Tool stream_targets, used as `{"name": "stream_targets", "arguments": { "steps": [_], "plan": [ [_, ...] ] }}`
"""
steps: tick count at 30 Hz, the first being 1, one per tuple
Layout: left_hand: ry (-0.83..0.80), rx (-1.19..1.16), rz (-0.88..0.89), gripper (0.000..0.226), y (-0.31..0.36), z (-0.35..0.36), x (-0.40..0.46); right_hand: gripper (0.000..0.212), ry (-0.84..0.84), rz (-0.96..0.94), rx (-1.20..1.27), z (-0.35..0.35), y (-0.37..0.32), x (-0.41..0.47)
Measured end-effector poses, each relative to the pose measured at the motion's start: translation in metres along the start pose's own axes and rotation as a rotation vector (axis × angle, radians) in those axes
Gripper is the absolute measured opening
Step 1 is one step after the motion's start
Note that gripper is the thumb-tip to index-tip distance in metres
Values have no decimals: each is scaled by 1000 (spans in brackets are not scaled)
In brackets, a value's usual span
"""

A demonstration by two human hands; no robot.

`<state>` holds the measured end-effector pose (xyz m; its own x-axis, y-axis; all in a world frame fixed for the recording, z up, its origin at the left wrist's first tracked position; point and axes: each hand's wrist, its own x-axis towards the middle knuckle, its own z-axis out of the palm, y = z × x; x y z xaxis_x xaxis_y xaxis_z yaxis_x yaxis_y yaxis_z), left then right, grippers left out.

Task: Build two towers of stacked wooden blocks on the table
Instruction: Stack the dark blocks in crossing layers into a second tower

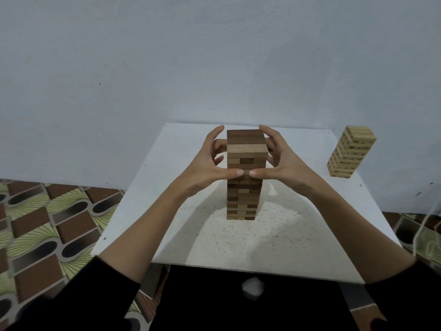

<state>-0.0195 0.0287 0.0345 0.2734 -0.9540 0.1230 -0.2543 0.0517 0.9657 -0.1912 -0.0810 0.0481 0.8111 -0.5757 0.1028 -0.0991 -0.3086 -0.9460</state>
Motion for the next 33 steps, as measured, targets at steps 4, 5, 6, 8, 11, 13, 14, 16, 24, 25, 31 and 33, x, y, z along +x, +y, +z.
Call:
{"name": "stream_targets", "arguments": {
  "steps": [4,5,6,8,11,13,14,16,24,25,31,33],
  "plan": [
    [5,-5,-2,101,-3,-1,1,103,6,-8,1,1,-1,0],
    [9,-5,-2,100,-4,-1,1,103,8,-10,3,1,-1,0],
    [15,-6,-4,101,-4,0,1,103,9,-10,3,1,-1,0],
    [22,-10,-5,104,-4,1,0,103,8,-11,1,1,0,0],
    [27,-19,-5,102,-4,2,0,100,10,-9,-5,1,2,0],
    [31,-20,-3,102,-4,2,-1,96,15,-8,-1,0,3,1],
    [32,-19,-2,103,-4,2,-1,96,14,-9,0,0,3,1],
    [32,-22,-2,101,-4,3,-1,98,11,-11,-2,0,4,1],
    [4,-21,-7,106,-3,1,-2,105,-4,-8,-11,0,3,1],
    [-5,-20,-10,107,-3,1,-2,108,-8,-5,-12,1,3,0],
    [-6,-12,-23,106,-4,4,-3,112,-27,11,-13,0,8,-1],
    [-5,-14,-19,105,-4,3,-3,108,-26,4,-15,-1,11,0]
  ]
}}
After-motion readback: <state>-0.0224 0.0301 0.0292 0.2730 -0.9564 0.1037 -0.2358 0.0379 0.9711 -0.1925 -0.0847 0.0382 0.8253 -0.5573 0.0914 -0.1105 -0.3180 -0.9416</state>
